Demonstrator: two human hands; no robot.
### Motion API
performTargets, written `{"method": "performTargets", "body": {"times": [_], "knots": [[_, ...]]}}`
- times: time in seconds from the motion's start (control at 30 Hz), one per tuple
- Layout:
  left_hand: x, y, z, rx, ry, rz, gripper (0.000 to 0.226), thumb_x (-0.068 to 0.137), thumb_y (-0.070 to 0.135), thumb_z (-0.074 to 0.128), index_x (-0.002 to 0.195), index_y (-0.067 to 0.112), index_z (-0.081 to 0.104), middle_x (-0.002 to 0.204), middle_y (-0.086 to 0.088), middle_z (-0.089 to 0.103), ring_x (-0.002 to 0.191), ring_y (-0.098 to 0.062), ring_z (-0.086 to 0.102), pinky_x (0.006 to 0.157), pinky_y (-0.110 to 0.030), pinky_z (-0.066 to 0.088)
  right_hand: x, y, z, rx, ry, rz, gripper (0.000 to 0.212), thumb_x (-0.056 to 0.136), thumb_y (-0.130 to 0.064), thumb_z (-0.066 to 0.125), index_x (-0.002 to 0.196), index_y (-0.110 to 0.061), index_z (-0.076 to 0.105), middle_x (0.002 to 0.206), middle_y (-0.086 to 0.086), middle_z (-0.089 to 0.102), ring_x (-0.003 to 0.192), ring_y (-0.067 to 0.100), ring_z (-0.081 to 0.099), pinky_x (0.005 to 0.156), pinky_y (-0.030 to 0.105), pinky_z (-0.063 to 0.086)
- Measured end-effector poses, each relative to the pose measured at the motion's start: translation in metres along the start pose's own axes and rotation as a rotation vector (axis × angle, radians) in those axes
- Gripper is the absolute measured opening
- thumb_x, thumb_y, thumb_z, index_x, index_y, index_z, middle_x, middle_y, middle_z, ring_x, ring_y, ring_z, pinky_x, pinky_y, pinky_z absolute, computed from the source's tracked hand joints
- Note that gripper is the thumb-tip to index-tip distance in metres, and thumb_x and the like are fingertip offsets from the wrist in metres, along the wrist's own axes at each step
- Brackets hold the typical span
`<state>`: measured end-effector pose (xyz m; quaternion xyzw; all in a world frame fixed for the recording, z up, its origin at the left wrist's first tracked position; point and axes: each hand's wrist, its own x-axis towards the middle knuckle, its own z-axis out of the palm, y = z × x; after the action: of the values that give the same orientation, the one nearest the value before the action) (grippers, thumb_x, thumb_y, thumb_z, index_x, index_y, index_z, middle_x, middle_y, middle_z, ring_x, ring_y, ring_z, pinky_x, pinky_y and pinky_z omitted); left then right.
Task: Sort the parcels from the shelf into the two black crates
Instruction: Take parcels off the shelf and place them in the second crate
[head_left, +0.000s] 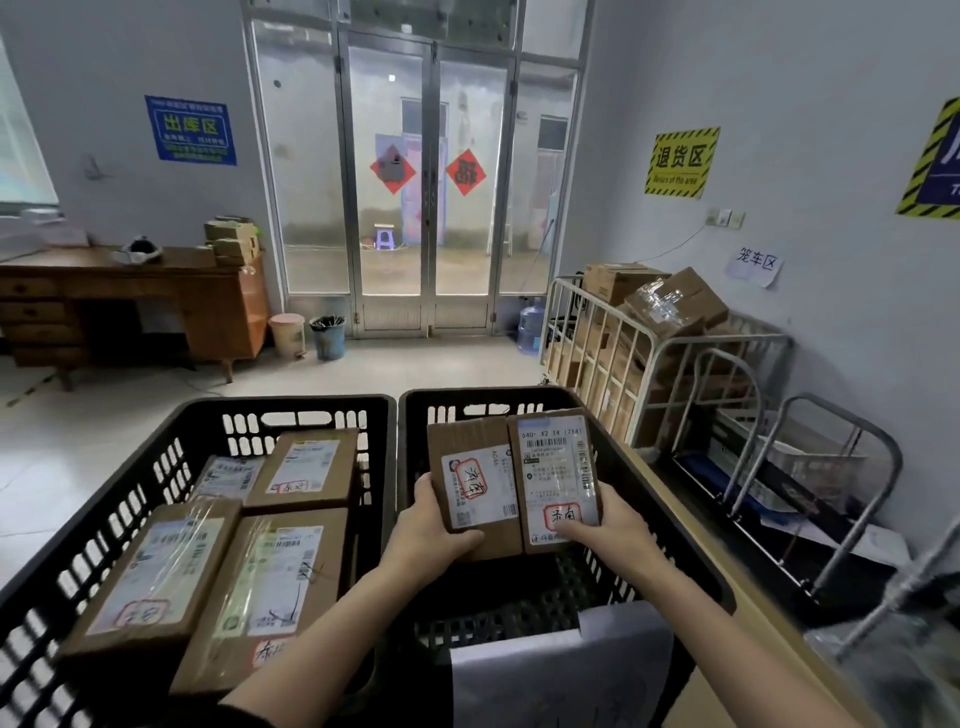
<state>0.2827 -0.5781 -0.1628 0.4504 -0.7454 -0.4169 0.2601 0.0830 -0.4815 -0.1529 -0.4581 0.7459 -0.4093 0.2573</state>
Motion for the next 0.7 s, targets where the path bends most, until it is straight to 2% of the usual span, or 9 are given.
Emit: {"method": "performTargets", "body": {"times": [0.13, 0.23, 0.33, 0.43, 0.5, 0.57, 0.63, 0.7], "knots": [[0.016, -0.003, 0.016, 0.092, -0.081, -0.159, 0.076, 0.075, 0.023, 0.075, 0.131, 0.012, 0.025, 0.127, -0.003, 0.055, 0.114, -0.019, 0.056, 0.086, -0.026, 0.048, 0.023, 0.019, -0.002, -0.009, -0.169, 0.119, 0.029, 0.077, -0.013, 0.073, 0.096, -0.021, 0.052, 0.095, -0.009, 0.064, 0.085, 0.003, 0.061, 0.065, 0.014, 0.046], [0.031, 0.003, 0.029, 0.178, -0.169, -0.280, 0.074, 0.075, 0.022, 0.075, 0.128, 0.007, 0.025, 0.129, -0.007, 0.052, 0.117, -0.021, 0.054, 0.086, -0.024, 0.047, 0.047, 0.033, -0.008, -0.014, -0.347, 0.209, 0.021, 0.076, -0.005, 0.071, 0.088, -0.020, 0.061, 0.094, -0.004, 0.069, 0.082, 0.001, 0.064, 0.072, 0.016, 0.050], [0.049, 0.000, 0.041, 0.184, -0.235, -0.403, 0.088, 0.072, 0.021, 0.078, 0.135, 0.001, 0.019, 0.132, -0.009, 0.049, 0.121, -0.023, 0.050, 0.093, -0.028, 0.047, 0.072, 0.049, -0.013, -0.048, -0.478, 0.309, 0.023, 0.075, -0.006, 0.073, 0.094, -0.016, 0.065, 0.099, -0.001, 0.070, 0.091, 0.008, 0.066, 0.087, 0.025, 0.051], [0.061, -0.009, 0.056, 0.171, -0.285, -0.522, 0.101, 0.070, 0.016, 0.079, 0.142, -0.002, 0.010, 0.136, -0.011, 0.046, 0.127, -0.025, 0.044, 0.105, -0.033, 0.041, 0.095, 0.066, -0.010, -0.185, -0.617, 0.376, 0.021, 0.076, -0.010, 0.073, 0.091, -0.020, 0.063, 0.096, -0.005, 0.067, 0.097, 0.012, 0.061, 0.092, 0.026, 0.047], [0.064, -0.017, 0.068, 0.178, -0.316, -0.586, 0.107, 0.071, 0.012, 0.078, 0.144, -0.004, 0.001, 0.139, -0.012, 0.044, 0.131, -0.027, 0.041, 0.108, -0.034, 0.037, 0.106, 0.077, -0.004, -0.271, -0.707, 0.418, 0.022, 0.076, -0.014, 0.073, 0.091, -0.021, 0.061, 0.096, -0.005, 0.064, 0.106, 0.017, 0.058, 0.097, 0.032, 0.045], [0.065, -0.023, 0.078, 0.235, -0.346, -0.632, 0.112, 0.072, 0.014, 0.077, 0.143, -0.006, -0.007, 0.141, -0.014, 0.041, 0.133, -0.027, 0.039, 0.110, -0.034, 0.035, 0.113, 0.087, 0.004, -0.370, -0.800, 0.467, 0.029, 0.076, -0.019, 0.074, 0.100, -0.021, 0.058, 0.102, -0.003, 0.060, 0.112, 0.020, 0.054, 0.100, 0.036, 0.044], [0.066, -0.030, 0.084, 0.261, -0.353, -0.674, 0.110, 0.073, 0.015, 0.077, 0.144, -0.005, -0.005, 0.141, -0.015, 0.041, 0.132, -0.028, 0.040, 0.108, -0.035, 0.038, 0.118, 0.097, 0.011, -0.438, -0.885, 0.541, 0.047, 0.075, -0.025, 0.075, 0.117, -0.019, 0.053, 0.114, 0.002, 0.057, 0.112, 0.022, 0.052, 0.099, 0.037, 0.045], [0.067, -0.037, 0.087, 0.275, -0.359, -0.703, 0.109, 0.073, 0.014, 0.077, 0.144, -0.004, -0.003, 0.140, -0.015, 0.042, 0.131, -0.029, 0.041, 0.108, -0.037, 0.039, 0.122, 0.106, 0.017, -0.477, -0.957, 0.585, 0.061, 0.071, -0.030, 0.078, 0.124, -0.019, 0.051, 0.124, 0.005, 0.055, 0.113, 0.022, 0.053, 0.097, 0.035, 0.047]]}}
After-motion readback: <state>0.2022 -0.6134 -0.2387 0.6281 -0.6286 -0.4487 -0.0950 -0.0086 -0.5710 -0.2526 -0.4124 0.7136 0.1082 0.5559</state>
